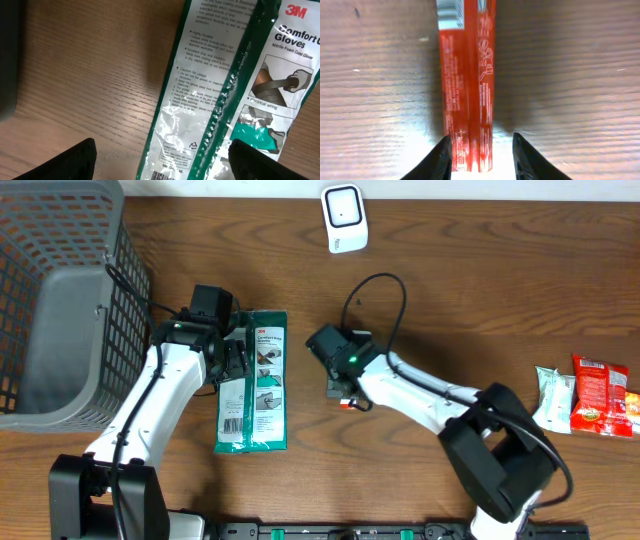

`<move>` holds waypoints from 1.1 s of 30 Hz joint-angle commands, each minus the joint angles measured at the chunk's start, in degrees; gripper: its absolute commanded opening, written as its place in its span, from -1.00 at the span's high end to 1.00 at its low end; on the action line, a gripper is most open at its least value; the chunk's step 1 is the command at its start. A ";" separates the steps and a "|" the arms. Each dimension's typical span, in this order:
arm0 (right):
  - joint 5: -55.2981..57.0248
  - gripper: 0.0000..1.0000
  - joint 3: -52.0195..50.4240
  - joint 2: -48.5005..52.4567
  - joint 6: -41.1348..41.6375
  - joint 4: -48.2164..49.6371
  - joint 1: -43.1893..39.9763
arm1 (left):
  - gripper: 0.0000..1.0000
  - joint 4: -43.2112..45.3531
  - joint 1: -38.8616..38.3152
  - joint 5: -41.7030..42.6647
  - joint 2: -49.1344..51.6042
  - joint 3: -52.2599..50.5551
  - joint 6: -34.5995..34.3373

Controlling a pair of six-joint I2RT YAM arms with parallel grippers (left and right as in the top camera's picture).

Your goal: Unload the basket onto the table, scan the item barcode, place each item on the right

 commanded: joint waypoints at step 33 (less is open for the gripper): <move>-1.77 0.41 0.11 0.17 -4.83 0.04 -0.11 | -0.71 0.00 0.35 -0.33 -0.42 0.83 0.28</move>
